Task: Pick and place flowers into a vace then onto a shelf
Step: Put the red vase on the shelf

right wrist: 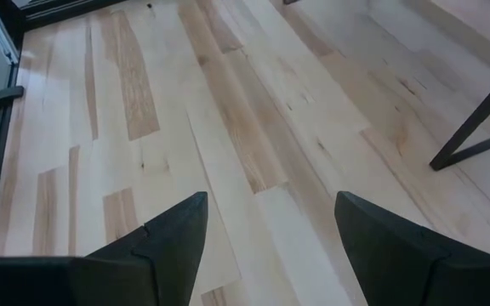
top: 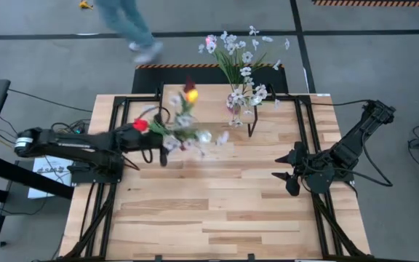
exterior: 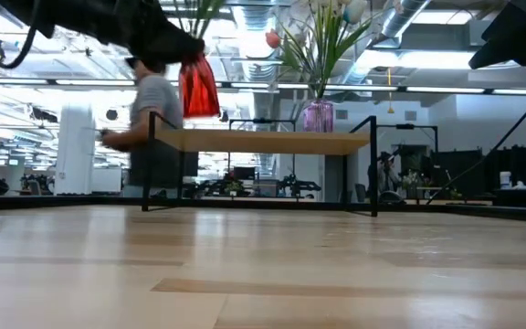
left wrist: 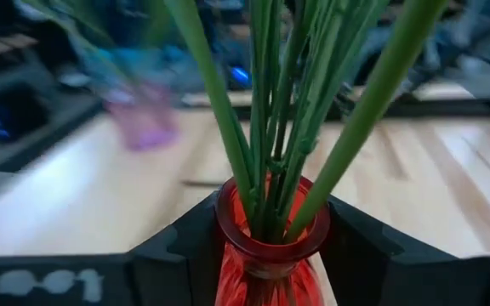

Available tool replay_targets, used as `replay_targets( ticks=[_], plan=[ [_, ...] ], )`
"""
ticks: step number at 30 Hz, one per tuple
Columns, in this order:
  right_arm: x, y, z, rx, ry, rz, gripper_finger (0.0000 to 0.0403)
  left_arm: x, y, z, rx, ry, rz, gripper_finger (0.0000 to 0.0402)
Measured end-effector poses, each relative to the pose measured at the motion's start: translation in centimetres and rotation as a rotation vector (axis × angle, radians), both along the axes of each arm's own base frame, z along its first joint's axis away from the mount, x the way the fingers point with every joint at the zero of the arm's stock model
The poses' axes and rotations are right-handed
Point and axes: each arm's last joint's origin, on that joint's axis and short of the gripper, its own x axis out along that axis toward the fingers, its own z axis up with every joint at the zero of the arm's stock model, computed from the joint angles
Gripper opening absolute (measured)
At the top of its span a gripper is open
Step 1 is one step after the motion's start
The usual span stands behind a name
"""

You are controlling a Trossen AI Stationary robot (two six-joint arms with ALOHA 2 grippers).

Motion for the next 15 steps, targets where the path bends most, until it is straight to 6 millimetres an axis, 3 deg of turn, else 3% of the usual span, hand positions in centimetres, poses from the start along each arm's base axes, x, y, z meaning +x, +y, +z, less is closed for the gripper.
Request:
replay_targets(
  ticks=[8, 15],
  plan=[
    [0.0, 0.0, 0.0, -0.009, -0.003, 0.001, 0.0250, -2.3, 1.3, 2.1, 0.032, -0.113, 0.193, 0.0147],
    [0.0, -0.2, 0.1, -0.046, -0.023, -0.015, 0.0250, -2.0, 3.3, 3.8, 0.049, -0.158, 0.362, 0.0153]
  ],
)
